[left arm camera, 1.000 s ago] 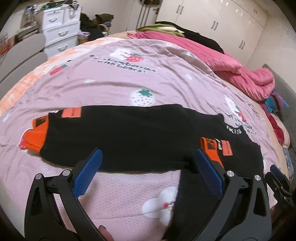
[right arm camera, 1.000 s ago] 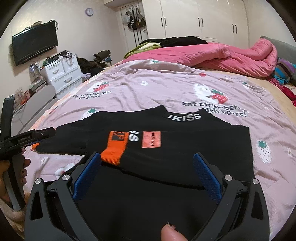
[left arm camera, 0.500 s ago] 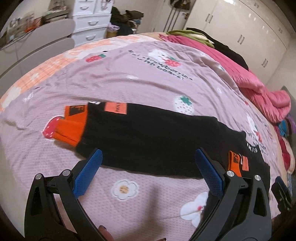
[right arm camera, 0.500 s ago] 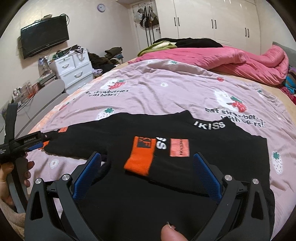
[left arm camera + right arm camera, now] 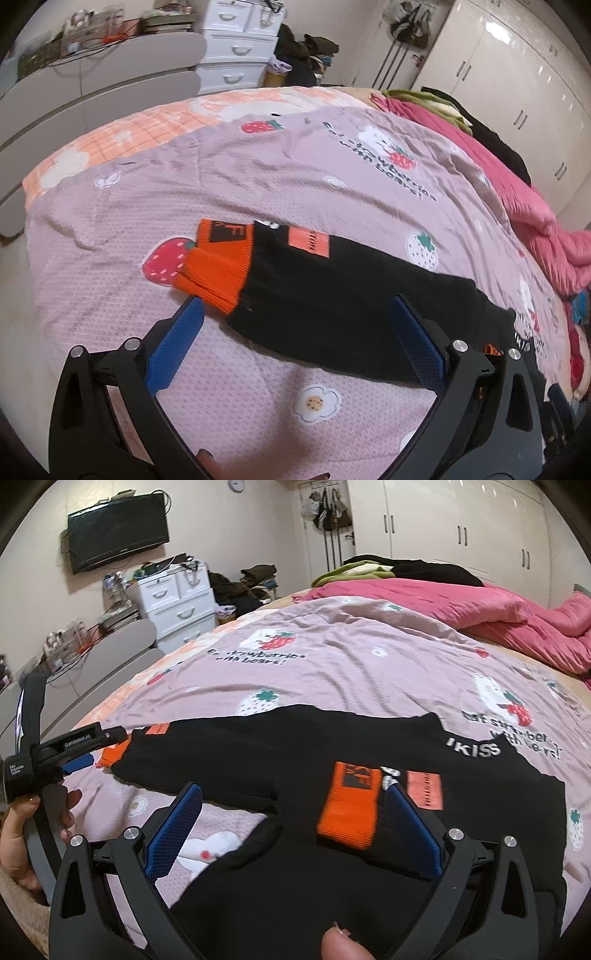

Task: Fold small clothes
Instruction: 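Move the left tool to the other sleeve's orange cuff, then close the left tool on the orange cuff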

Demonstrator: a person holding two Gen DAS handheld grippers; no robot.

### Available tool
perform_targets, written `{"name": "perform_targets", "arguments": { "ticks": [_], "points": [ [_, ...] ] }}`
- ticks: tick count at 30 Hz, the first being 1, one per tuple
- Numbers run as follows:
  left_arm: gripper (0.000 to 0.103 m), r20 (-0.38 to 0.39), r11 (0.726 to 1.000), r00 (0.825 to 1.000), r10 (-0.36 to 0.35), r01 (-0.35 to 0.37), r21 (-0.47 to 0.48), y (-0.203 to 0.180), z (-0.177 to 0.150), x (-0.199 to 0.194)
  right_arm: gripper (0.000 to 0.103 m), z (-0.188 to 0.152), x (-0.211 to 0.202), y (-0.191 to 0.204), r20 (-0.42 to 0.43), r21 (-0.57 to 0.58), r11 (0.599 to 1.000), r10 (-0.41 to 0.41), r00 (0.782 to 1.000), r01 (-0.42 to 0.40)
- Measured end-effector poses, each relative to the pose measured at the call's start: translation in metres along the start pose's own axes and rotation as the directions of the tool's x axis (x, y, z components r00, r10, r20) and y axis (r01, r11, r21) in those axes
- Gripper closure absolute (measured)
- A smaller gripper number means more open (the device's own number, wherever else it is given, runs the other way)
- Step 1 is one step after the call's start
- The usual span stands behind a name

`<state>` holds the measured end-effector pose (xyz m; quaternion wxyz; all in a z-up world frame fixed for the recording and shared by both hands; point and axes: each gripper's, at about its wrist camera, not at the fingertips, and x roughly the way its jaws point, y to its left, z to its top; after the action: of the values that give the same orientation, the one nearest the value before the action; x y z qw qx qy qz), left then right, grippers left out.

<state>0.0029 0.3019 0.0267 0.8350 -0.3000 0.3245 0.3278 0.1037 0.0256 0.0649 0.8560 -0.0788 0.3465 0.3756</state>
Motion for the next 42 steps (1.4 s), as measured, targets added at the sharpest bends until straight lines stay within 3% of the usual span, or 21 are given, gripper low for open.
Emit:
{"name": "perform_targets", "arguments": {
  "ticks": [12, 18, 24, 28, 29, 30, 31, 36, 39, 42],
  "points": [
    [0.009, -0.01, 0.995, 1.0, 0.023, -0.024, -0.098, 0.027, 0.005, 0.009, 0.004, 0.007, 0.025, 0.038, -0.032, -0.05, 0.997, 0.056, 0.998, -0.057],
    [0.009, -0.039, 0.967, 0.994, -0.102, 0.089, -0.239, 0.047, 0.001, 0.023, 0.004, 0.002, 0.033, 0.049, -0.053, -0.059, 0.995, 0.077, 0.996, -0.08],
    [0.009, -0.062, 0.942, 0.991, -0.115, 0.089, -0.324, 0.058, 0.0, 0.043, 0.004, -0.006, 0.038, 0.047, -0.087, -0.064, 0.997, 0.046, 0.995, -0.052],
    [0.01, -0.047, 0.952, 0.997, -0.067, 0.049, -0.303, 0.049, 0.001, 0.051, 0.004, -0.008, 0.03, 0.031, -0.112, -0.022, 1.0, 0.012, 0.994, -0.015],
    [0.012, -0.04, 0.954, 0.998, -0.058, 0.043, -0.298, 0.047, 0.001, 0.051, 0.004, -0.007, 0.026, 0.028, -0.105, -0.015, 1.0, 0.007, 0.994, -0.008],
    [0.022, -0.033, 0.956, 0.998, -0.052, 0.04, -0.292, 0.046, 0.002, 0.05, 0.004, -0.006, 0.021, 0.025, -0.092, -0.008, 1.0, 0.001, 0.996, -0.001],
    [0.04, -0.027, 0.956, 0.998, -0.048, 0.038, -0.291, 0.047, 0.002, 0.048, 0.004, -0.005, 0.015, 0.021, -0.077, 0.0, 1.0, -0.007, 0.997, 0.008],
    [0.09, -0.063, 0.935, 0.992, -0.113, 0.085, -0.343, 0.06, -0.001, 0.056, 0.004, -0.005, 0.002, 0.008, -0.066, 0.026, 0.999, -0.028, 0.997, 0.03],
    [0.093, -0.05, 0.927, 0.988, -0.144, 0.117, -0.356, 0.063, -0.001, 0.053, 0.004, -0.01, -0.005, 0.005, -0.06, 0.039, 0.999, -0.03, 0.998, 0.032],
    [0.094, -0.032, 0.939, 0.987, -0.157, 0.139, -0.315, 0.056, 0.0, 0.045, 0.004, -0.014, -0.009, 0.001, -0.055, 0.061, 0.998, -0.023, 0.998, 0.026]
  ]
}}
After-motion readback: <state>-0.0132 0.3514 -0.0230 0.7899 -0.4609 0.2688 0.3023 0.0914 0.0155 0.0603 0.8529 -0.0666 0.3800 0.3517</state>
